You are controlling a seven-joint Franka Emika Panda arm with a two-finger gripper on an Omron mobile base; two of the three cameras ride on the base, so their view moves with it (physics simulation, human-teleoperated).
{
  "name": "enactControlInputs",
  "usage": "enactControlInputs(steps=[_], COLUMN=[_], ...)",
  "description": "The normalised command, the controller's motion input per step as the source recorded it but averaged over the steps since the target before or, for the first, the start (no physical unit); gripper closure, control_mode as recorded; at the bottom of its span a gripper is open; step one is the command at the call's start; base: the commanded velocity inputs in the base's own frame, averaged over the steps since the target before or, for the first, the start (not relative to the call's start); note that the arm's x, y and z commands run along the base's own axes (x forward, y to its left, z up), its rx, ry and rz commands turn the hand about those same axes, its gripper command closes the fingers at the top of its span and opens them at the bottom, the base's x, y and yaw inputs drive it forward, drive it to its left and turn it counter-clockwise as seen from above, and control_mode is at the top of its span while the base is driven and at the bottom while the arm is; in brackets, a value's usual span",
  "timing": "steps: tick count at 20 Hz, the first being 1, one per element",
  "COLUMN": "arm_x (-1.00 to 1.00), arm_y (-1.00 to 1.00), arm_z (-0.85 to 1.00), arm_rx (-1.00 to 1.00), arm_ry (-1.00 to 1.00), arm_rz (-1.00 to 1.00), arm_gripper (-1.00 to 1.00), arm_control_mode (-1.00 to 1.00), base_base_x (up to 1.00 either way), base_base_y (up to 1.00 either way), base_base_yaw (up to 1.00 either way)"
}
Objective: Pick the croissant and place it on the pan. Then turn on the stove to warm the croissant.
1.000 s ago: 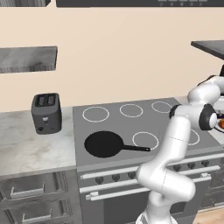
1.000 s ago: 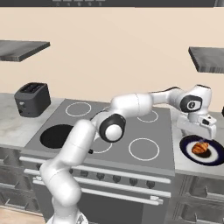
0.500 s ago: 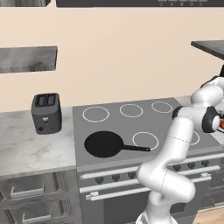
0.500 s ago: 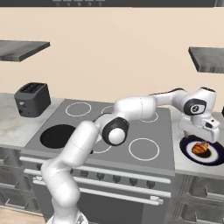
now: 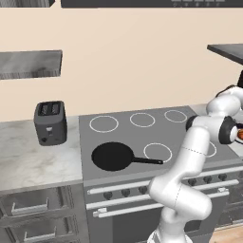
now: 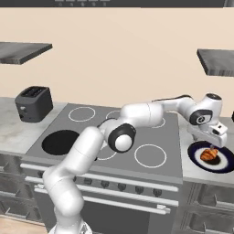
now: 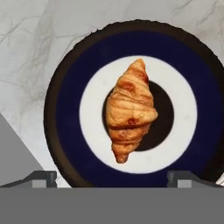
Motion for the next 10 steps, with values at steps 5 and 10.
enactControlInputs(steps=[5,10], arm_x=[0.06,-0.15], arm_y=[-0.01,-0.21], arm_z=[-0.19,-0.23], arm_rx=[-0.09,-0.01], arm_ry=[-0.10,-0.01], arm_rz=[0.00,0.00], arm_gripper=[-1.00,-1.00], arm_control_mode=[-1.00,-1.00], base_base_x=[0.00,0.00], base_base_y=[0.00,0.00], base_base_yaw=[0.00,0.00])
